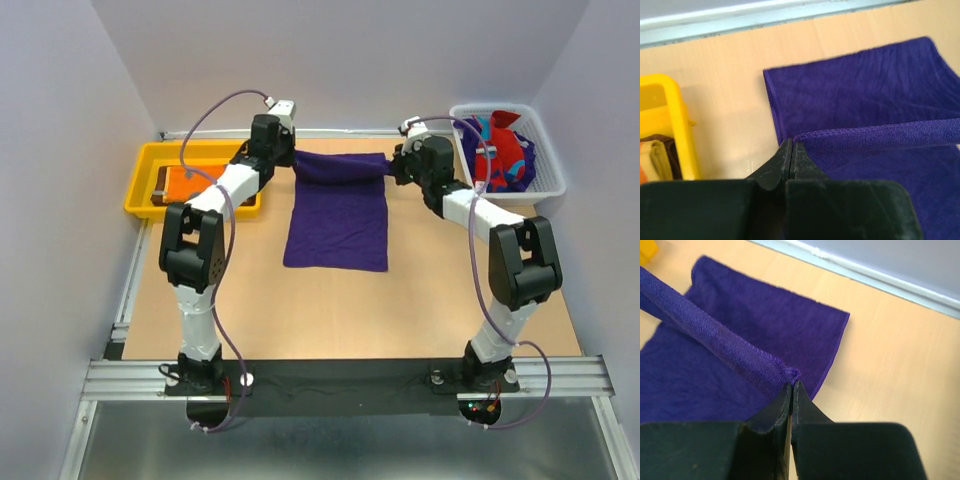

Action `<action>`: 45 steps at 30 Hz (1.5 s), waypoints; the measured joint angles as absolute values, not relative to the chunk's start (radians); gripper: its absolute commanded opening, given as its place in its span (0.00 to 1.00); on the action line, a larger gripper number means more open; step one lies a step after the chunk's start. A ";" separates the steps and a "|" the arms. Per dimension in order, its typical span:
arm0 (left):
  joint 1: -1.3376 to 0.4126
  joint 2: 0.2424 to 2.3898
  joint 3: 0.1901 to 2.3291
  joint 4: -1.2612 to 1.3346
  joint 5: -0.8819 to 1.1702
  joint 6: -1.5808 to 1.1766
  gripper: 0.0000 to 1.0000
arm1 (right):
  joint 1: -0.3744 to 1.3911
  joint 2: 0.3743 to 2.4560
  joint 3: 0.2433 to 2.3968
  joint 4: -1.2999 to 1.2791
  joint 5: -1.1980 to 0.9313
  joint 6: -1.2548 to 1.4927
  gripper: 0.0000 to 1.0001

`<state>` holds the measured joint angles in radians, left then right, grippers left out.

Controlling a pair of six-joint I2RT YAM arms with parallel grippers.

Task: Fold and stack the towels
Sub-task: Fold the towel

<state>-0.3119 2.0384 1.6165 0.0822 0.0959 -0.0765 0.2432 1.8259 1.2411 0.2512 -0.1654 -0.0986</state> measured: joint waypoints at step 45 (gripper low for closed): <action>-0.340 1.776 1.271 -0.071 0.125 -0.299 0.00 | 0.243 1.583 0.927 0.077 -0.271 0.278 0.00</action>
<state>-0.3401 1.7760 1.2705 -0.0708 0.1249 -0.2989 0.2432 1.5833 0.9268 0.0769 -0.2710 0.2783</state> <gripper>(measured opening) 0.026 0.028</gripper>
